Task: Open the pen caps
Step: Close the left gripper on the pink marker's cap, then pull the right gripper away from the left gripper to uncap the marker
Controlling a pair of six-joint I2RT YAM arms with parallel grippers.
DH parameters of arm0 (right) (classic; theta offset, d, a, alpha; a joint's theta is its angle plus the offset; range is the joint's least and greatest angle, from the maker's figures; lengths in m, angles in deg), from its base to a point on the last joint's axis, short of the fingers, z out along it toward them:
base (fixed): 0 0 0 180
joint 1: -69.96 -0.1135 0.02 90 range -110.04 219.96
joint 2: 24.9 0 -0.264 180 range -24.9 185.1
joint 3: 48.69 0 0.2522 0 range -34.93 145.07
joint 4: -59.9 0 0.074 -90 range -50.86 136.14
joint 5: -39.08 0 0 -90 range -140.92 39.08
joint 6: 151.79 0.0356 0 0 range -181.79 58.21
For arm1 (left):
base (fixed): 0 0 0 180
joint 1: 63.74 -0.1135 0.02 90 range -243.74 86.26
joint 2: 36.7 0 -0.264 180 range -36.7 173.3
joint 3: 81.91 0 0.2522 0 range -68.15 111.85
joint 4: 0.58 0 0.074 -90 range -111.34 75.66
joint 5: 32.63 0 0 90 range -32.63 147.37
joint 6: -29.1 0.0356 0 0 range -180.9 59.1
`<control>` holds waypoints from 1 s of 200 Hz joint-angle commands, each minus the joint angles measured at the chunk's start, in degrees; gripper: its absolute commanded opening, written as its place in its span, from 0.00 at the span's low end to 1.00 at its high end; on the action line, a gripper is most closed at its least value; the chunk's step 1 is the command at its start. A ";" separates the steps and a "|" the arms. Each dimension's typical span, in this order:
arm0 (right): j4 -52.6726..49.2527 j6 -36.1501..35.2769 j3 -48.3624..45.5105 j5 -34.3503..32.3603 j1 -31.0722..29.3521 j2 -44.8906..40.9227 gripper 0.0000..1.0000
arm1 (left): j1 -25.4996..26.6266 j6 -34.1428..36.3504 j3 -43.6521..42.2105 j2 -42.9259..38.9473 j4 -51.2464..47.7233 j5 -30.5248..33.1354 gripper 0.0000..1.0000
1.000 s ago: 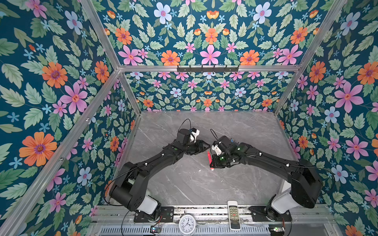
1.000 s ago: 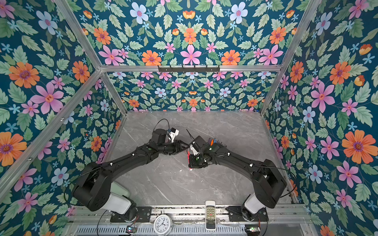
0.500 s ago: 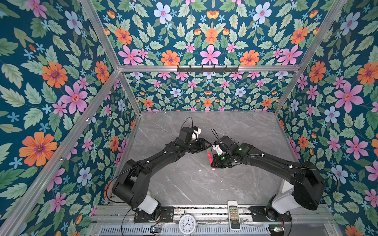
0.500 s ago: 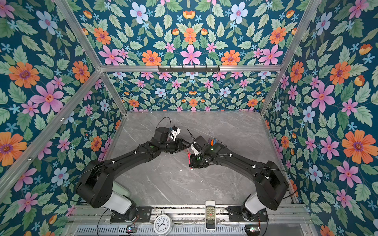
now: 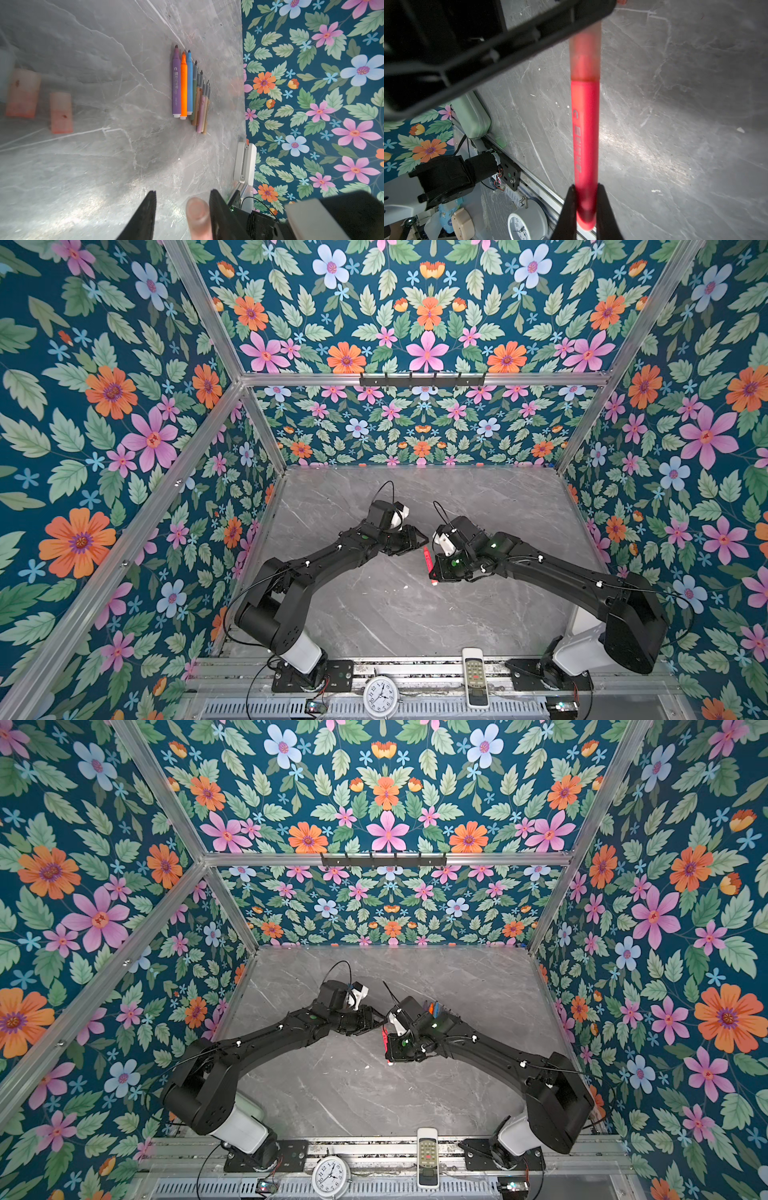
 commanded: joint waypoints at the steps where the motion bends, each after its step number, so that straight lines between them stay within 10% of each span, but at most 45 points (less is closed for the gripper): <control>1: 1.35 -0.30 0.34 -0.11 -0.03 0.31 0.03 | 0.34 -2.66 -0.55 0.19 5.04 -3.13 0.39; 65: 1.26 0.14 0.08 -1.16 -0.02 0.05 0.05 | 0.87 -3.57 -0.28 0.73 6.44 -5.12 0.00; 100: 0.97 1.34 0.58 -3.10 0.34 -0.10 0.38 | 1.39 -3.45 -0.04 0.27 6.33 -5.21 0.00; 181: 4.61 2.86 4.03 2.57 4.63 4.78 0.34 | 2.28 -3.79 0.40 0.05 6.58 -5.24 0.00; 200: 5.32 3.28 3.45 3.37 4.63 4.81 0.15 | 2.19 -3.68 0.97 0.73 7.03 -5.66 0.00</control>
